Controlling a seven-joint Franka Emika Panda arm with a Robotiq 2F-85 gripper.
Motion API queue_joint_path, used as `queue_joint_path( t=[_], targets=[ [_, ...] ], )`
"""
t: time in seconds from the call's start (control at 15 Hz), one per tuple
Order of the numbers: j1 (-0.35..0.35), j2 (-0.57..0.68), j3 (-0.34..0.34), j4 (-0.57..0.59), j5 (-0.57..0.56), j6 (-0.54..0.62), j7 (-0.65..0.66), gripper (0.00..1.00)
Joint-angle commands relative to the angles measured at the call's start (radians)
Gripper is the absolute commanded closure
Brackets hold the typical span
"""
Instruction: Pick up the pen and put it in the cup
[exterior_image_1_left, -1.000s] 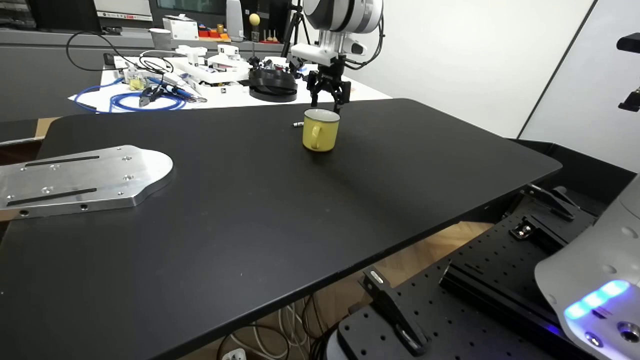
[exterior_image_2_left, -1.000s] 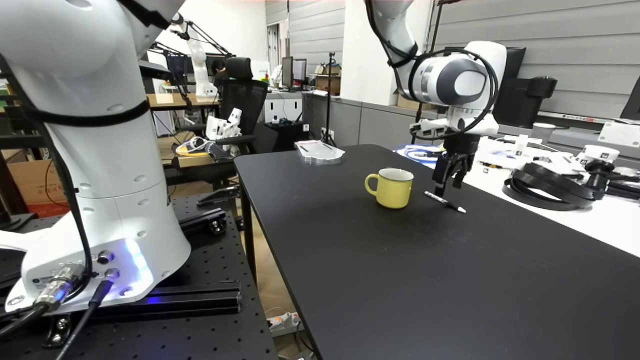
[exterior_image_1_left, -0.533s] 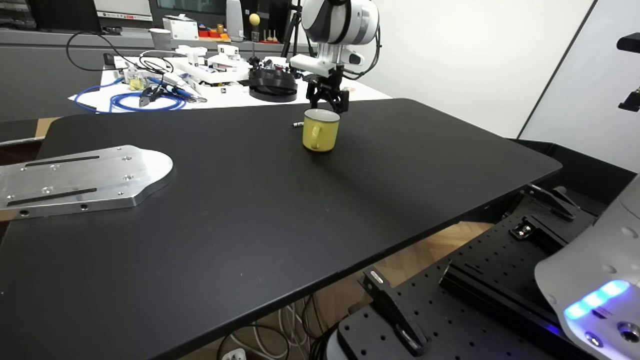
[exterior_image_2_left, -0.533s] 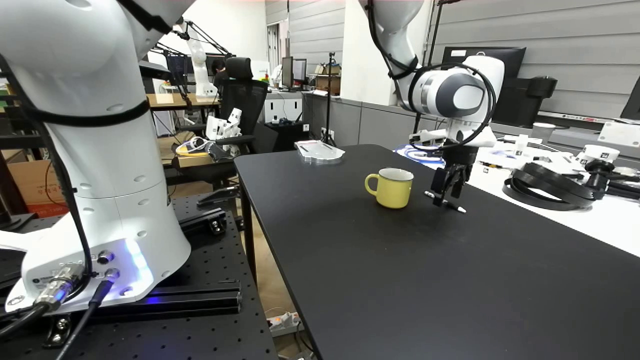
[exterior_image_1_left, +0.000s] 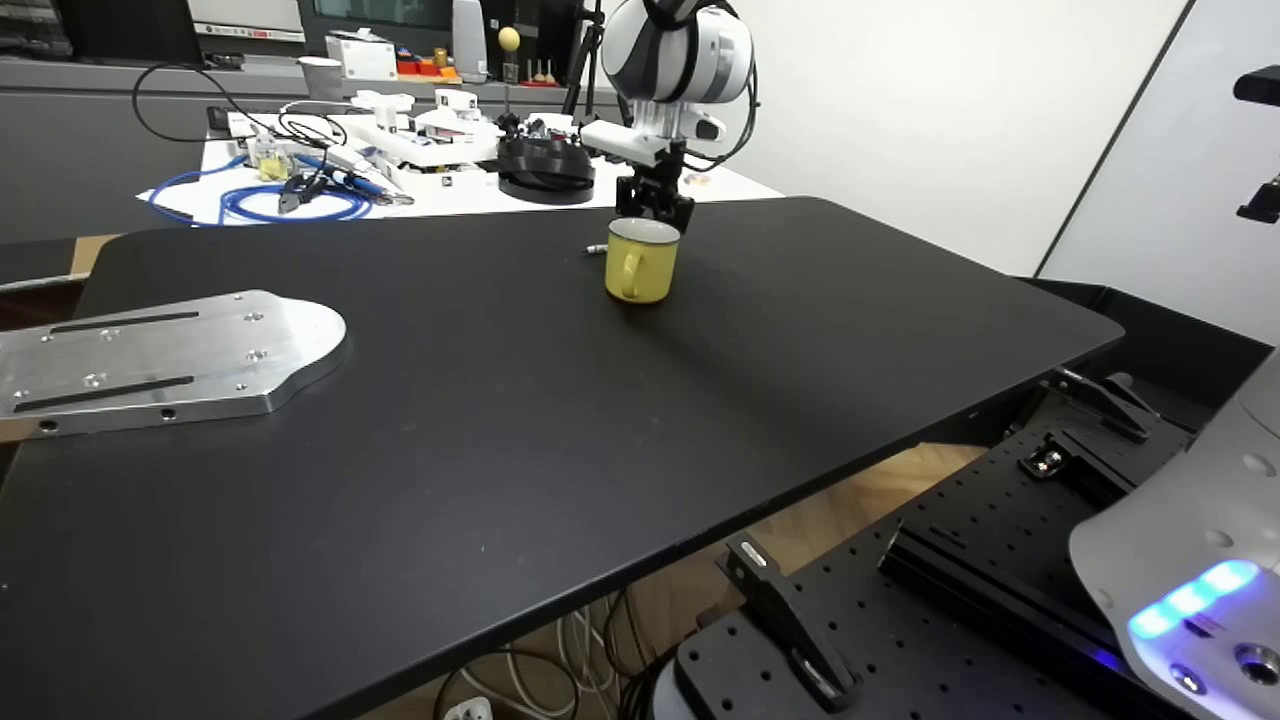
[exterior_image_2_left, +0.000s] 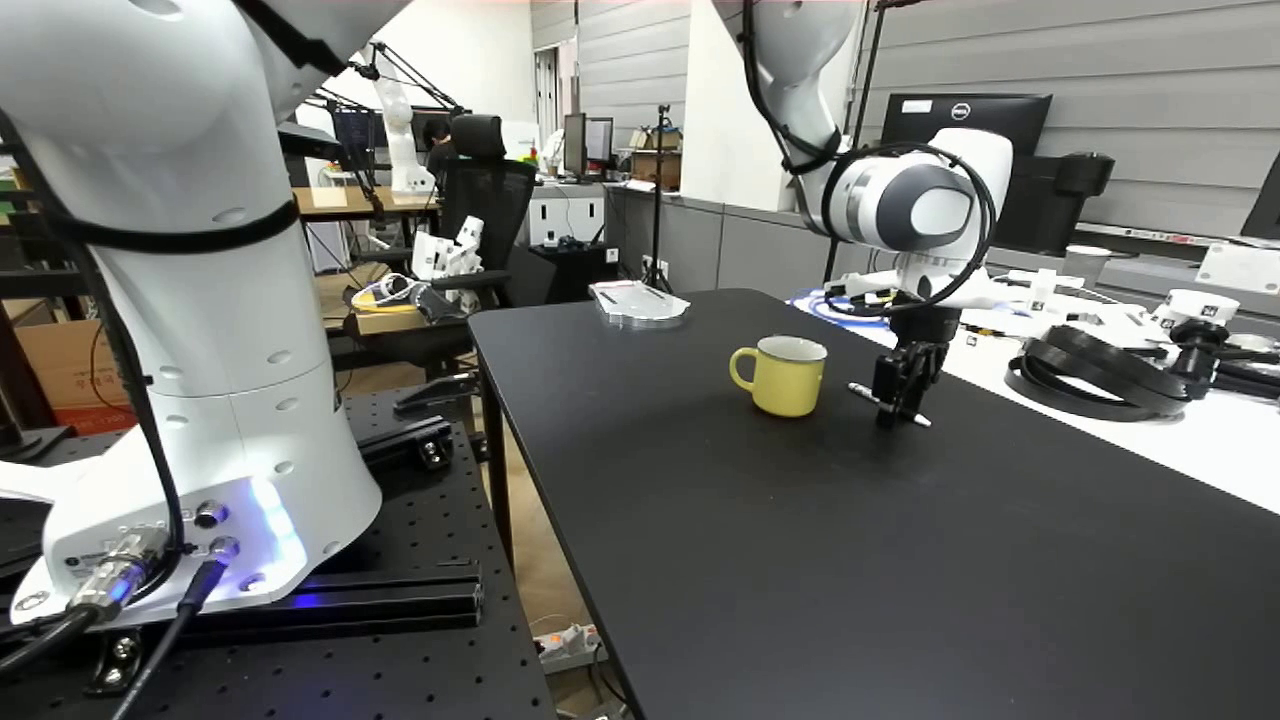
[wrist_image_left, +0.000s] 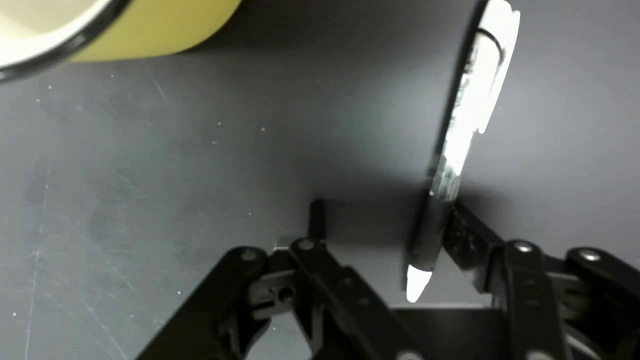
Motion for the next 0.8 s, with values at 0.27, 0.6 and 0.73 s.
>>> queue_joint_path(
  t=[0.27, 0.6, 0.73],
  targets=[
    [0.011, 0.005, -0.022, 0.029, 0.005, -0.008, 0.035, 0.95],
    [0.019, -0.028, -0.052, 0.04, -0.011, -0.043, 0.06, 0.97],
    [0.03, -0.053, -0.073, 0.049, -0.031, -0.046, 0.064, 0.97]
  ],
)
